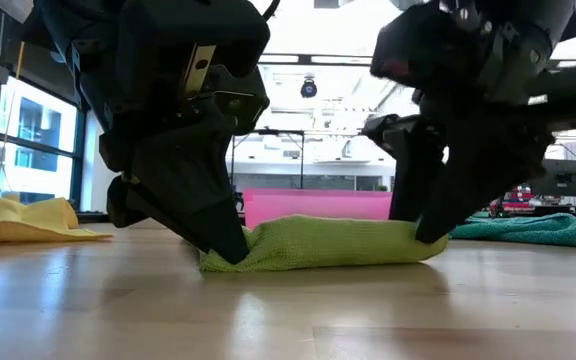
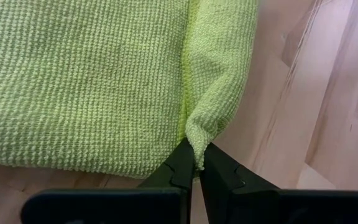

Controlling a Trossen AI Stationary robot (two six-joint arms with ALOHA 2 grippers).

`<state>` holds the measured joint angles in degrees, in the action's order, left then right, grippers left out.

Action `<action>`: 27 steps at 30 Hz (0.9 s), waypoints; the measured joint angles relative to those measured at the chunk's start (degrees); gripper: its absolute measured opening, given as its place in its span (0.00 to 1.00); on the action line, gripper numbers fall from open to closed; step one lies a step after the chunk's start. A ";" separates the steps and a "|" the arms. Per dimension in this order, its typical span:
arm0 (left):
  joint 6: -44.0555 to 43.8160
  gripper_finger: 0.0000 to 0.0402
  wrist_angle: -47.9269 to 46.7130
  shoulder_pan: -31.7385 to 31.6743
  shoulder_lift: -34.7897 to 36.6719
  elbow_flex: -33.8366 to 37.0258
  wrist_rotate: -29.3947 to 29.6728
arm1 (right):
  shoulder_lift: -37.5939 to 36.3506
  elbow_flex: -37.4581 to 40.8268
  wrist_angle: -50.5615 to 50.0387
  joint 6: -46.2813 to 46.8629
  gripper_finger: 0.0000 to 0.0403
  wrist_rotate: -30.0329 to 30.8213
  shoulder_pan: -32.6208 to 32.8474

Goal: Roll microfiber towels into tight, uniform cylinder then place into a basket
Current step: Roll the light green microfiber cloth

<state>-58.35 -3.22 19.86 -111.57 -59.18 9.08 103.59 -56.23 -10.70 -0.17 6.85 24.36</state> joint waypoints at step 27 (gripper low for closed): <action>5.59 0.02 5.23 -0.04 -0.24 0.11 -10.51 | 3.94 0.04 5.34 16.19 0.01 -30.52 -8.99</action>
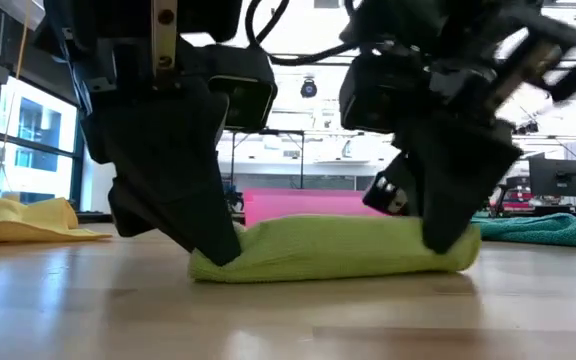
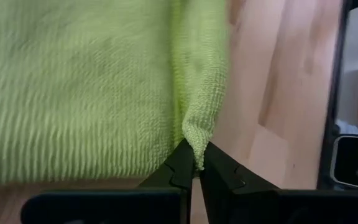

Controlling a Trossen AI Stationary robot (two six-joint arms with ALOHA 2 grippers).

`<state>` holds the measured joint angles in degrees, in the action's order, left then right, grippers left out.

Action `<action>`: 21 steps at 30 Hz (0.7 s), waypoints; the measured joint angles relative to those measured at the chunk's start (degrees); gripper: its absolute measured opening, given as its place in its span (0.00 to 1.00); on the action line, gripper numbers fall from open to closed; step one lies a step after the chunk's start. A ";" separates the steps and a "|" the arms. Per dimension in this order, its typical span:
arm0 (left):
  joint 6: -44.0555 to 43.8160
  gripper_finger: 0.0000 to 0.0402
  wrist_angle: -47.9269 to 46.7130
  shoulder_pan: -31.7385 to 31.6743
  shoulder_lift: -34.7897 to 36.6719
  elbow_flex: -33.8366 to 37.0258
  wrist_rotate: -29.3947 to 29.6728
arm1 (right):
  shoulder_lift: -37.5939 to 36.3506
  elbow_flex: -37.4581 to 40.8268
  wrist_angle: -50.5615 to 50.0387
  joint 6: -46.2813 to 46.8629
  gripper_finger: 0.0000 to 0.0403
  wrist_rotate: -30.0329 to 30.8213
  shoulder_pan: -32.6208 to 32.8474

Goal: Roll microfiber towels into tight, uniform cylinder then place into a basket
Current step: Roll the light green microfiber cloth

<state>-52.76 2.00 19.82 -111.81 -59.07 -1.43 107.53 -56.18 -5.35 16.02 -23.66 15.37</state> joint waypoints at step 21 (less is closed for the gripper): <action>1.91 0.02 -0.55 -0.34 0.17 -0.11 0.31 | 6.30 -0.37 1.89 13.20 0.00 -10.88 -8.94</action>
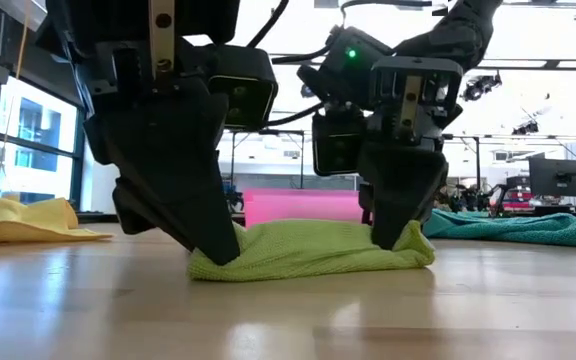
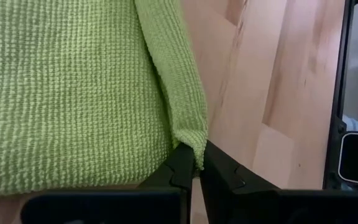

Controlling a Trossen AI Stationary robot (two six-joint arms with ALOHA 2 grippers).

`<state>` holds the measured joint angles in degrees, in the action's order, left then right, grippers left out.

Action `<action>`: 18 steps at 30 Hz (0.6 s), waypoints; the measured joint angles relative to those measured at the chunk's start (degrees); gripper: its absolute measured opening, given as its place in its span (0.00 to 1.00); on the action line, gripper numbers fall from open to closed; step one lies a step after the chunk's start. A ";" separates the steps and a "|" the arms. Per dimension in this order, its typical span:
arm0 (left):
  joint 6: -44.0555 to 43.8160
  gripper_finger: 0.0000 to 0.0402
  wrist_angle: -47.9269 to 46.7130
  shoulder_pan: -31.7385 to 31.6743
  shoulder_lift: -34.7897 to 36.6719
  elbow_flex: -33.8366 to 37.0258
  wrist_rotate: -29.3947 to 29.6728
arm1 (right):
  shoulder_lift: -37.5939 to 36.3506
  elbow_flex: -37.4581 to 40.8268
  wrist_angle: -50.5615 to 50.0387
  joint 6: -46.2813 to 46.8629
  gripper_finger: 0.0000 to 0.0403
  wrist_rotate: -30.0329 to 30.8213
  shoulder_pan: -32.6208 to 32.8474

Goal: Roll microfiber towels into tight, uniform cylinder then place into a basket
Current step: Roll the light green microfiber cloth

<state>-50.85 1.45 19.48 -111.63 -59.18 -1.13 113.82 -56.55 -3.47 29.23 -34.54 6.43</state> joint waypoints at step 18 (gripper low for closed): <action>16.87 0.16 -11.37 -1.23 5.79 0.00 0.06 | -0.04 0.22 -0.06 -2.27 0.00 1.29 0.09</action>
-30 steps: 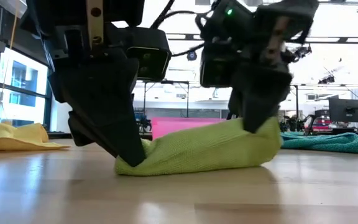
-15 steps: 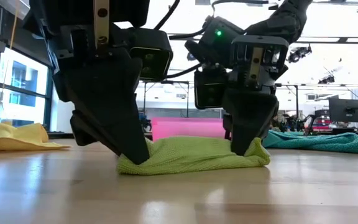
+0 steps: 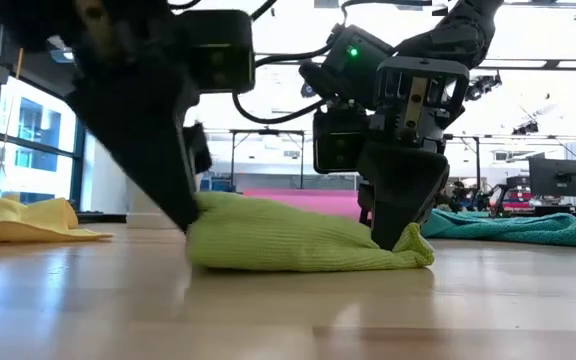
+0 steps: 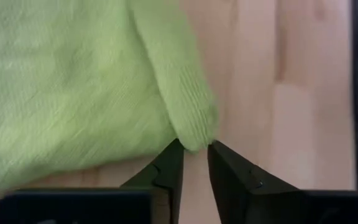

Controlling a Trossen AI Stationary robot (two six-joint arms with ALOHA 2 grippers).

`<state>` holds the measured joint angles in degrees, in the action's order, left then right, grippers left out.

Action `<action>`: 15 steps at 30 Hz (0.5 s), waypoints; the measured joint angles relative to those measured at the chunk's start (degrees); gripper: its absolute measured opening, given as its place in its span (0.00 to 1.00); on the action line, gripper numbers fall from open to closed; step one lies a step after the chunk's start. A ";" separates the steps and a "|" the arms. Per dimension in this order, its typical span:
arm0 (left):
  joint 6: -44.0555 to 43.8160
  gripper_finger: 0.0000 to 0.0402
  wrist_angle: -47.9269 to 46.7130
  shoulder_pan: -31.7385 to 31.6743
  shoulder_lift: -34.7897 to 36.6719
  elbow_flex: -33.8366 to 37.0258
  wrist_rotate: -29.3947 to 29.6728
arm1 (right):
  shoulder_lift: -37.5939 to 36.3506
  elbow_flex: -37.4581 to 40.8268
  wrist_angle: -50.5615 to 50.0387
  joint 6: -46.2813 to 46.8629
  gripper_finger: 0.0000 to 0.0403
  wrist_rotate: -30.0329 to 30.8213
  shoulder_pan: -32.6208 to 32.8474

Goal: Roll microfiber towels into tight, uniform cylinder then place into a basket
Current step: Roll the light green microfiber cloth

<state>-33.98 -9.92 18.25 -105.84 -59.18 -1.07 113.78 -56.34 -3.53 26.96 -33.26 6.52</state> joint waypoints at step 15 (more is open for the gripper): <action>5.32 0.20 -8.37 -2.32 4.68 0.00 -2.98 | 0.00 0.04 0.14 0.11 0.03 0.28 0.00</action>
<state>-28.66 -18.29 15.93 -101.16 -59.18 -4.04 113.78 -56.29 -3.39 27.07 -32.97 6.52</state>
